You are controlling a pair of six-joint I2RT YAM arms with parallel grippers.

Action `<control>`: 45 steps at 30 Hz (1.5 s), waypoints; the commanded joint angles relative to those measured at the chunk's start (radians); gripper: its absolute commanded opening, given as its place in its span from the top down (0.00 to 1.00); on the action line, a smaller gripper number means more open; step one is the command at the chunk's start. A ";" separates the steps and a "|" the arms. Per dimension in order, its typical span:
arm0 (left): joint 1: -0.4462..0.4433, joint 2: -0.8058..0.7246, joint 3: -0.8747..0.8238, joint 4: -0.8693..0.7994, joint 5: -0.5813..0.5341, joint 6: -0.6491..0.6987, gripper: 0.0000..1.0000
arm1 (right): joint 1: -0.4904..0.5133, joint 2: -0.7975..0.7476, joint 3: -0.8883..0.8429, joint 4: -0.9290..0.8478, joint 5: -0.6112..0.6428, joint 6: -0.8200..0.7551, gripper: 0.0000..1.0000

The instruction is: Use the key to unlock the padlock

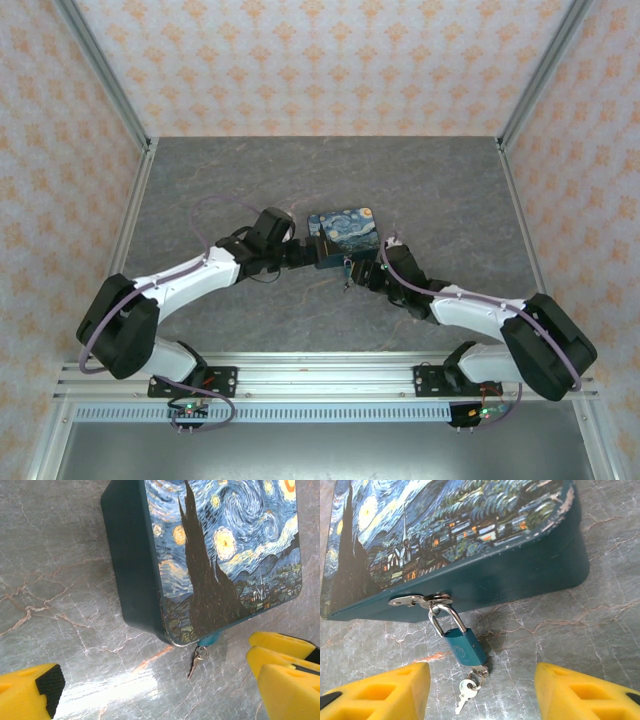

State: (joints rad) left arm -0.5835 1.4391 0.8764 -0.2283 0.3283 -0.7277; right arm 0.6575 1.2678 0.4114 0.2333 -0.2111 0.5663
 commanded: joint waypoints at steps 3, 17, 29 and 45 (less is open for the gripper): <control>0.014 0.031 0.038 -0.026 -0.010 0.029 0.00 | -0.004 0.053 0.032 0.021 -0.015 -0.087 0.46; 0.019 0.041 0.042 -0.027 -0.001 0.028 0.00 | -0.004 0.199 0.108 0.060 -0.075 -0.132 0.52; 0.024 0.052 0.039 -0.014 0.007 0.024 0.00 | -0.004 0.236 0.087 0.097 -0.093 -0.120 0.57; 0.026 0.059 0.064 -0.028 -0.007 0.041 0.00 | -0.003 0.249 0.070 0.109 -0.054 -0.097 1.00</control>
State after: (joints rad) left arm -0.5690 1.4826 0.8974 -0.2398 0.3321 -0.7197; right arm 0.6575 1.5196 0.4980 0.3305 -0.3016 0.4648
